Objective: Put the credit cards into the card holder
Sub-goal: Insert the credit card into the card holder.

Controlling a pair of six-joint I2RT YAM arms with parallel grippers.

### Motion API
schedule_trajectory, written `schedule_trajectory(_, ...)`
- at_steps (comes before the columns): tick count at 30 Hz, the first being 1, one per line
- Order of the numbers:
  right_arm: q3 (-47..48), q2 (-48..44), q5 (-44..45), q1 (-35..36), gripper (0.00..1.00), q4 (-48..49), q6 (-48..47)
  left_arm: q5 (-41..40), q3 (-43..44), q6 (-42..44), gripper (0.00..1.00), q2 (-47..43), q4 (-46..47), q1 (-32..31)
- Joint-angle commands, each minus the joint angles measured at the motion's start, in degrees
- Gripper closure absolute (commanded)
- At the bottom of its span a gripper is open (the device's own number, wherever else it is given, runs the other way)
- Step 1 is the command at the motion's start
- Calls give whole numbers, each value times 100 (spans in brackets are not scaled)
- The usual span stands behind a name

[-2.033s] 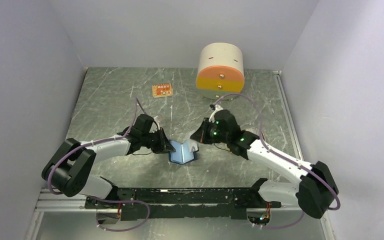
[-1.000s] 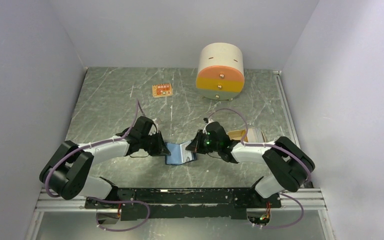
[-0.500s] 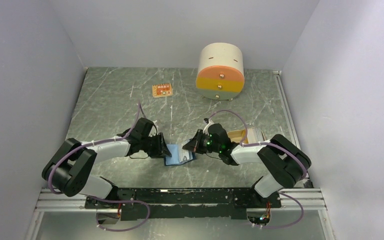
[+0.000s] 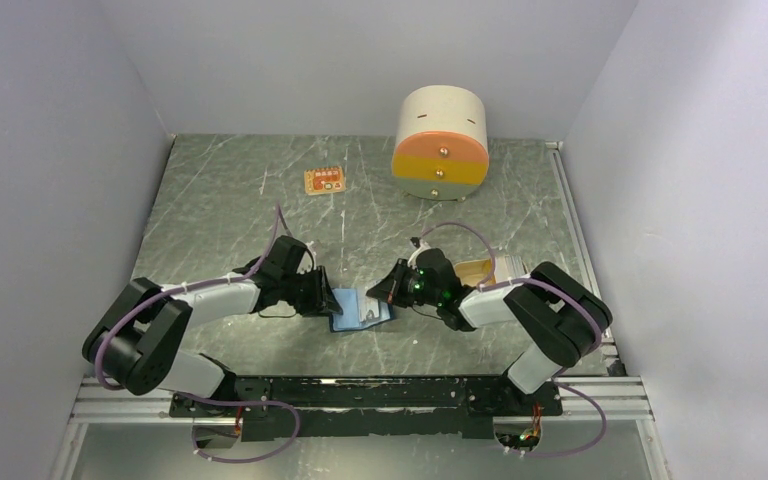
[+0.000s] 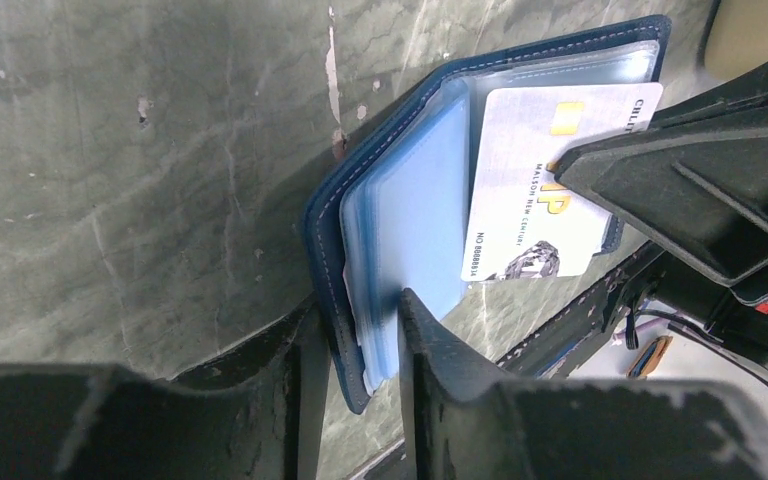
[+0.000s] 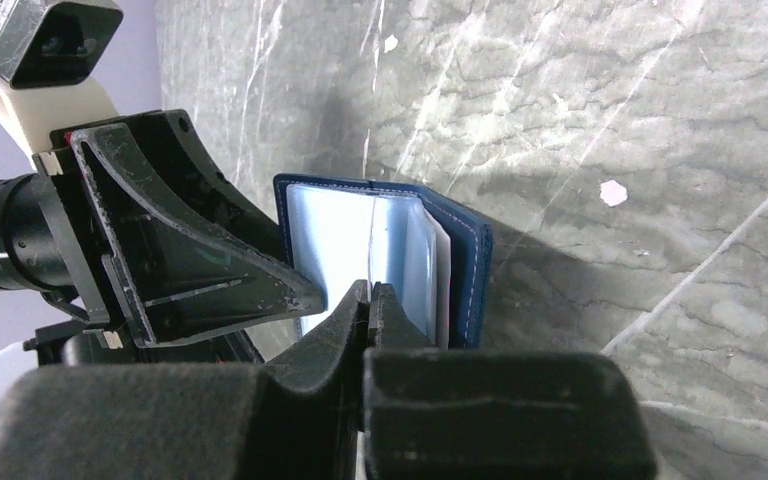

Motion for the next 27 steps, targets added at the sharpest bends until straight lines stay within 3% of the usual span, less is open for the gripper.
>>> schedule_trajectory(1, -166, 81, 170, -38, 100, 365, 60, 56, 45, 32, 67, -77, -28, -11)
schedule_trajectory(24, -607, 811, -200, -27, 100, 1897, 546, 287, -138, 11, 69, 27, 307, -9)
schedule_trajectory(27, -680, 704, -155, -22, 100, 1738, 495, 247, -132, 21, 69, -6, 272, -10)
